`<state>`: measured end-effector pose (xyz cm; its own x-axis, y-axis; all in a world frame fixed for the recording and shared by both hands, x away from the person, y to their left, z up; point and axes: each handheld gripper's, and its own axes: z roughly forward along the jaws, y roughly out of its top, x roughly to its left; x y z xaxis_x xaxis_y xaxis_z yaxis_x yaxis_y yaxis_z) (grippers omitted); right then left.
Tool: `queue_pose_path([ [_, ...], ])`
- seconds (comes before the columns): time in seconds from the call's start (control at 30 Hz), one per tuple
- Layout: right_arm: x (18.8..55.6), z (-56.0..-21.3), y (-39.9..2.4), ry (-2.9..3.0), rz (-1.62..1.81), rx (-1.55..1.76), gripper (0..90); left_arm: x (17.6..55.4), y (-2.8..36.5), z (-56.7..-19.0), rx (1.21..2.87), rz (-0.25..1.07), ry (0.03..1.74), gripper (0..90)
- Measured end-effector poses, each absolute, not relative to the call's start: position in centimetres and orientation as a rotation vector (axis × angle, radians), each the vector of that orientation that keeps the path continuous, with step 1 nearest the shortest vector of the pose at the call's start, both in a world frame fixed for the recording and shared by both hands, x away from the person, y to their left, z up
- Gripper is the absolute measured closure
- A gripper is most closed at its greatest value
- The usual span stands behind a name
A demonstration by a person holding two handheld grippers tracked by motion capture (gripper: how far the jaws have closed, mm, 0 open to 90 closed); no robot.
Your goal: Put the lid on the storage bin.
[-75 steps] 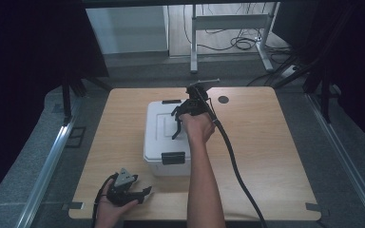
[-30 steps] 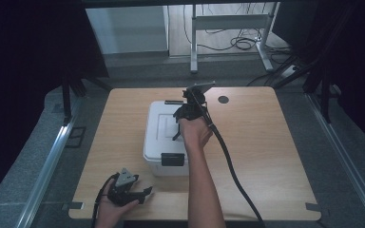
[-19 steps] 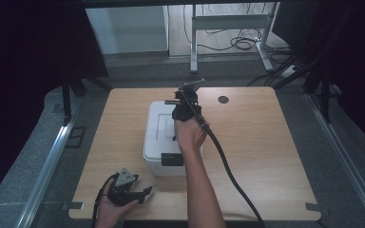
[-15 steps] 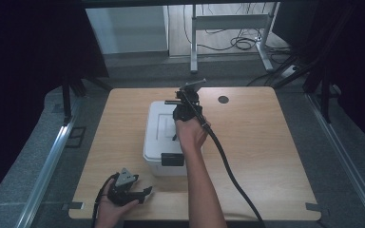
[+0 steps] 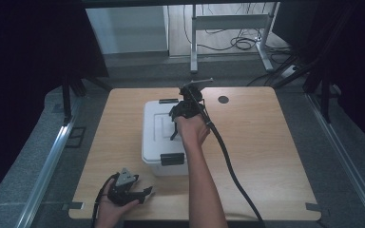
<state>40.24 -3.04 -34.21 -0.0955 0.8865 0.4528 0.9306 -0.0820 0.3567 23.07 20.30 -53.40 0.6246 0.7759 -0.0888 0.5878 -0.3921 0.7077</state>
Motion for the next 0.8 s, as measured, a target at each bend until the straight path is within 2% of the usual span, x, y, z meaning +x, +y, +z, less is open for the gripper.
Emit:
queue_pose_path([
  [0.67, 40.5, -36.4, -4.1, -2.035, -0.976, -2.093, 84.0, 23.2, 20.4, -53.5, 2.12, 0.328, 1.066, 27.2],
  [0.8, 40.6, -36.3, -4.1, -2.067, -0.967, -2.06, 74.4, 23.2, 20.5, -53.4, 2.122, 0.332, 1.066, 27.3],
])
